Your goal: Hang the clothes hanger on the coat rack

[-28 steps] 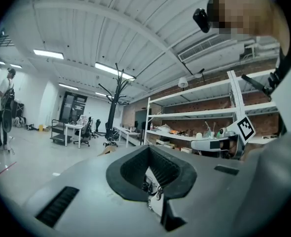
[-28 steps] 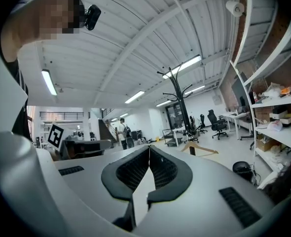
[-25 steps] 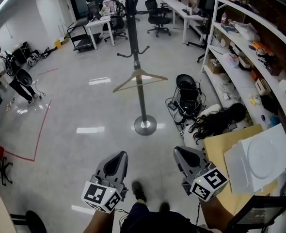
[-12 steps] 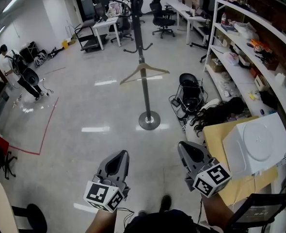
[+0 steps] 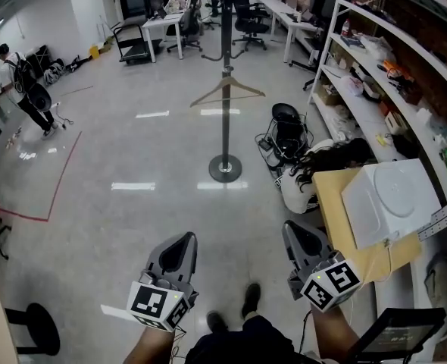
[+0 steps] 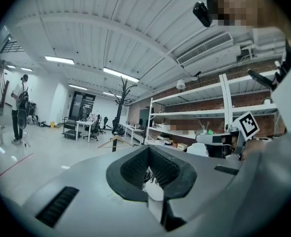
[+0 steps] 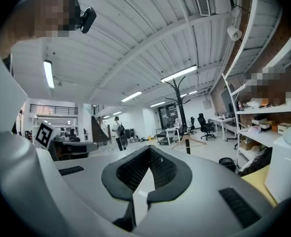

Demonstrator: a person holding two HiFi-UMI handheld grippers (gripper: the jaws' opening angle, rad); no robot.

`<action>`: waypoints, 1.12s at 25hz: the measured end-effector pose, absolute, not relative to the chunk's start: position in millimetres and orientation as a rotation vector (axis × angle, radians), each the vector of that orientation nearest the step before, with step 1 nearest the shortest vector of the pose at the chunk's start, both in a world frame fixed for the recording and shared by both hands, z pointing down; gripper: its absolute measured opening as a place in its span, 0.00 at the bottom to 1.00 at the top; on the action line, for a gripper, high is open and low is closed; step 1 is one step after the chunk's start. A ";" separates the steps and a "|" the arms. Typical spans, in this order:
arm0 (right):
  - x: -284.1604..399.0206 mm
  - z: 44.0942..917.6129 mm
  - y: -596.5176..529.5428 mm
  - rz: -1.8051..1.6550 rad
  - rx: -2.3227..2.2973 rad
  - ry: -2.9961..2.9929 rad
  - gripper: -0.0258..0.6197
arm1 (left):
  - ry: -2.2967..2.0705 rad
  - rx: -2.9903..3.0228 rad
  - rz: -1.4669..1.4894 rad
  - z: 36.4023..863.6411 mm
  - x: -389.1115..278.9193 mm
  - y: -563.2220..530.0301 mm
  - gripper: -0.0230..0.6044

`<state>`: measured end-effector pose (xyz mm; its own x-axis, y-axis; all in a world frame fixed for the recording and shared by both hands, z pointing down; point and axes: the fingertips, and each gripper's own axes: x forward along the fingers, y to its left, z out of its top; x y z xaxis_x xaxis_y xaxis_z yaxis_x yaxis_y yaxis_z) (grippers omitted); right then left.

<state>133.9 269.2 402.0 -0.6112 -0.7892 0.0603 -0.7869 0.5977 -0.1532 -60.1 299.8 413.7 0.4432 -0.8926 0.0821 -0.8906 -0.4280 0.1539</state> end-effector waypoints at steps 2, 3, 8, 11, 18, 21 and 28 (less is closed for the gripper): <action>132.1 408.2 285.3 -0.271 -1.401 2.800 0.05 | -1.543 2.515 -0.030 418.4 -59.3 311.4 0.03; 131.9 409.2 292.2 -0.270 -1.410 2.801 0.05 | -1.532 2.514 -0.034 419.9 -58.4 316.0 0.03; 133.2 401.8 313.4 -0.267 -1.379 2.814 0.05 | -1.529 2.515 -0.041 412.4 -50.8 336.5 0.03; 139.8 393.8 313.2 -0.263 -1.367 2.811 0.05 | -1.552 2.516 -0.057 398.7 -44.0 342.4 0.03; 161.0 384.8 310.0 -0.235 -1.376 2.789 0.05 | -1.546 2.550 -0.057 388.5 -25.2 338.9 0.03; 164.1 384.8 309.5 -0.236 -1.369 2.802 0.05 | -1.546 2.553 -0.056 388.2 -19.8 336.5 0.03; 165.6 389.2 312.3 -0.236 -1.332 2.787 0.05 | -1.558 2.561 -0.040 387.0 -16.0 339.7 0.03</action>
<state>165.6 312.3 389.2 -0.6296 -0.7764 0.0261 -0.7698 0.6190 -0.1559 -16.0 339.7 387.0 0.4622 -0.8853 0.0518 -0.8814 -0.4522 0.1364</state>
